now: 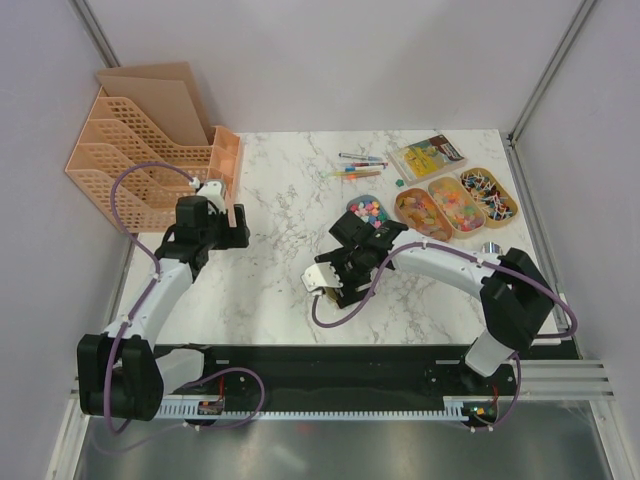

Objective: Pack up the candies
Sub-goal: Close the bottle lid on the packing bottle.

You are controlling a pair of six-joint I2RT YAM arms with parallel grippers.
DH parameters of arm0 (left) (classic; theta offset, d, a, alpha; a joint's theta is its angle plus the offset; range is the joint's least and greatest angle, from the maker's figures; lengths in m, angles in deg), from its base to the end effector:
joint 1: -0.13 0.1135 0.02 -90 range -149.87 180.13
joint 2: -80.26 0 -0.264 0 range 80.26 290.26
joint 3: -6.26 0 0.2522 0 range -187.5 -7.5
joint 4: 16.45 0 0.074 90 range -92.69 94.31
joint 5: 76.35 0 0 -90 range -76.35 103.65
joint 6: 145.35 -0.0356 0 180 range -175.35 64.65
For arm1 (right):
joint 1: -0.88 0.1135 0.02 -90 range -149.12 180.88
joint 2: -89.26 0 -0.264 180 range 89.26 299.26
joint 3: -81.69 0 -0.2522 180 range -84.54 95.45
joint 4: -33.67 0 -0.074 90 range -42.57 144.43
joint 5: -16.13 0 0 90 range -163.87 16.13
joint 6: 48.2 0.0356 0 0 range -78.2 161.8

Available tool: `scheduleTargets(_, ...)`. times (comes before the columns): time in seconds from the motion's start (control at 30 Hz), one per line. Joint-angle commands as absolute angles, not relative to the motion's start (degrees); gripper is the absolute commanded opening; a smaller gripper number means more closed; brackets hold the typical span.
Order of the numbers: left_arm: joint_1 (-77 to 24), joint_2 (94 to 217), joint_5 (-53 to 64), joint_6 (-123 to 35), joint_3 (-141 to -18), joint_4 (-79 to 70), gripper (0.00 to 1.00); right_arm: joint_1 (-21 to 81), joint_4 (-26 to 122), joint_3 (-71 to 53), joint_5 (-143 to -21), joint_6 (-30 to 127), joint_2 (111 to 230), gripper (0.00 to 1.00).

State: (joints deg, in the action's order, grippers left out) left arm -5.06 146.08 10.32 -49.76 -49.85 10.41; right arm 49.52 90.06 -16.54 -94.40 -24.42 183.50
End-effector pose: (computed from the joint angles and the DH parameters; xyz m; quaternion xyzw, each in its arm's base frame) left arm 0.2472 -0.0245 0.2465 0.0099 0.8929 -0.0681 0.4449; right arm 0.2050 0.2518 0.2222 -0.8328 0.4932 0.1455 0.2052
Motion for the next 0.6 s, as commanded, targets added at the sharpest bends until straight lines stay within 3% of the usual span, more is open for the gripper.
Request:
scheduleTargets(0.0, -4.8, 145.2, 8.7, -47.9, -50.0, 7.9, 0.96, 49.7, 88.7, -14.1, -94.6, -23.8, 184.0, 0.83)
scheduleTargets(0.57, -4.8, 145.7, 7.0, -47.6, -49.9, 7.4, 0.95, 48.8, 90.3, -10.1, -92.9, -18.8, 186.1, 0.98)
